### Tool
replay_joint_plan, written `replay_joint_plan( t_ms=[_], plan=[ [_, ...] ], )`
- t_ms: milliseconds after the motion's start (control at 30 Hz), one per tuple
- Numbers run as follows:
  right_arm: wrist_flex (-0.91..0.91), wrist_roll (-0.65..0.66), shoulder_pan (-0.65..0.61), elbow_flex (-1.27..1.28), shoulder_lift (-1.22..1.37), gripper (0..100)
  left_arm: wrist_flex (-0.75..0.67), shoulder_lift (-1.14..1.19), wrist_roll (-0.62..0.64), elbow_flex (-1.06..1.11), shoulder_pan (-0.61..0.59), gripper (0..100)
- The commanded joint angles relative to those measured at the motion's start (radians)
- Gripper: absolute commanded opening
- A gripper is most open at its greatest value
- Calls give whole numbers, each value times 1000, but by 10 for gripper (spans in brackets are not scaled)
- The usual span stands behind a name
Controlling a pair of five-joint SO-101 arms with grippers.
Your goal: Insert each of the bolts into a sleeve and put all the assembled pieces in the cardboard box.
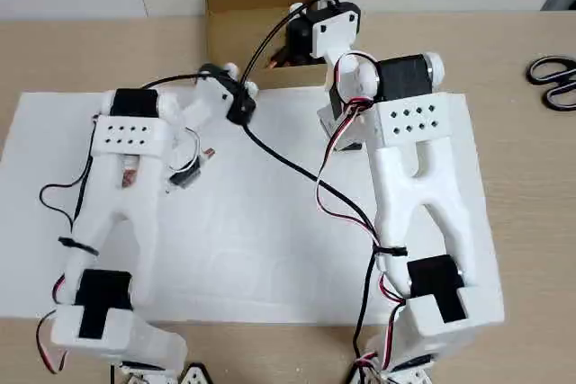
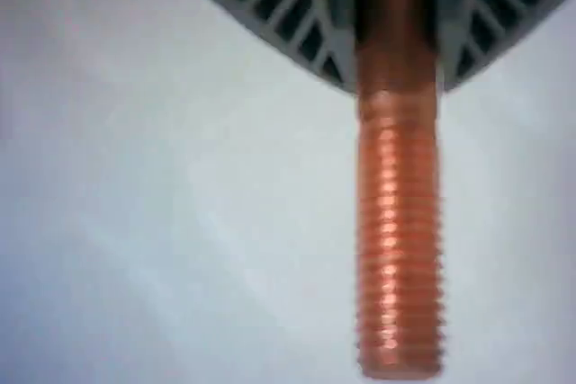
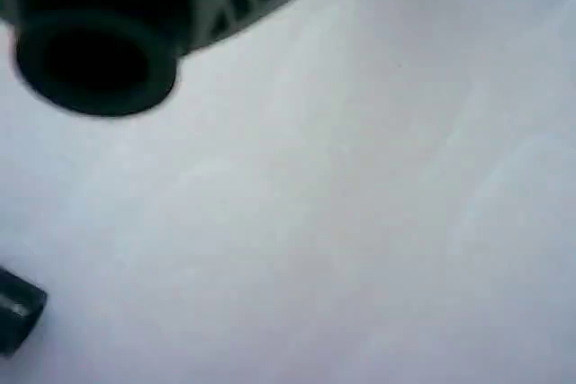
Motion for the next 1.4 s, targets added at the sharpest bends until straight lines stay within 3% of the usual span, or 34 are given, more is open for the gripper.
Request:
replay_joint_plan(
  t_ms=[0, 167, 367, 667, 800, 967, 1133, 1367],
  plan=[
    [10, -14, 12, -8, -64, 6, -5, -55, -150, 5, 6, 6],
    [10, -14, 12, -8, -64, 6, -138, -26, -362, 70, 31, 6],
    [5, -8, 4, -8, -62, 6, -152, 94, -520, 73, 81, 6],
    [7, -6, 4, -8, -61, 6, -196, 155, -379, -7, 80, 142],
    [7, -6, 5, -8, -61, 6, -195, 150, -253, -65, 80, 141],
    [7, -6, 12, -8, -62, 6, -190, 68, 51, -101, 63, 141],
    [5, -6, 58, -8, -62, 6, -94, -104, 364, -101, 31, 141],
    [7, -6, 113, -8, -62, 7, 51, -402, 623, -101, 17, 141]
  ],
)
